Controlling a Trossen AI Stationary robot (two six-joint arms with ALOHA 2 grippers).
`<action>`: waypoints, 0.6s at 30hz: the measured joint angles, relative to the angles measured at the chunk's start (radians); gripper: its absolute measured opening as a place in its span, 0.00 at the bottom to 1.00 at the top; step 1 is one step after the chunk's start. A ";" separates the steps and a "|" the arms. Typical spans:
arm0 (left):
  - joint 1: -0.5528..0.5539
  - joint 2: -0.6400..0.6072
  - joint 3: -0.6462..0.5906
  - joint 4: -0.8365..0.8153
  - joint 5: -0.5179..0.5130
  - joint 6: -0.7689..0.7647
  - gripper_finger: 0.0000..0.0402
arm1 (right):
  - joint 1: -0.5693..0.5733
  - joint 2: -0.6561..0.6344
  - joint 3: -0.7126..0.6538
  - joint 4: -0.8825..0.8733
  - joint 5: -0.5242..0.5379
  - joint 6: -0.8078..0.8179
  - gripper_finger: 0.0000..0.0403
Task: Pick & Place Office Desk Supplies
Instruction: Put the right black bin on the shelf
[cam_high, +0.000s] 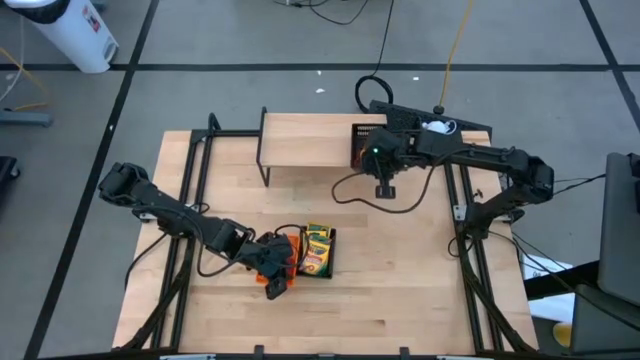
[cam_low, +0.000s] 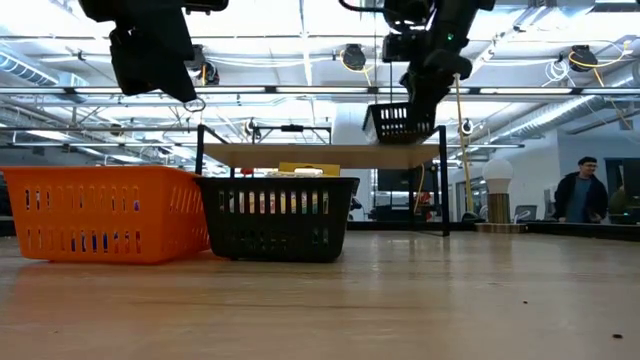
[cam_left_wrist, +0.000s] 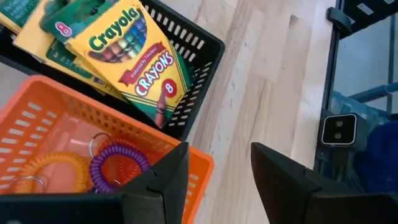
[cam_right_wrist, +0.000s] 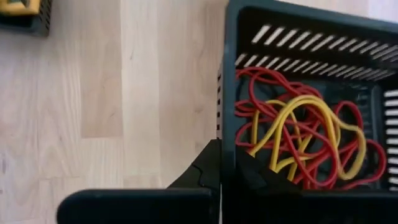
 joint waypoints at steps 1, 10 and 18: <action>0.000 0.000 0.000 0.000 0.006 -0.002 0.42 | -0.003 -0.001 0.000 -0.002 0.000 -0.002 0.00; 0.000 0.000 0.000 0.002 0.039 -0.027 0.42 | -0.032 -0.003 0.000 0.003 0.000 -0.019 0.00; 0.000 0.000 0.000 0.003 0.039 -0.044 0.42 | -0.057 -0.002 0.000 0.003 0.002 -0.036 0.00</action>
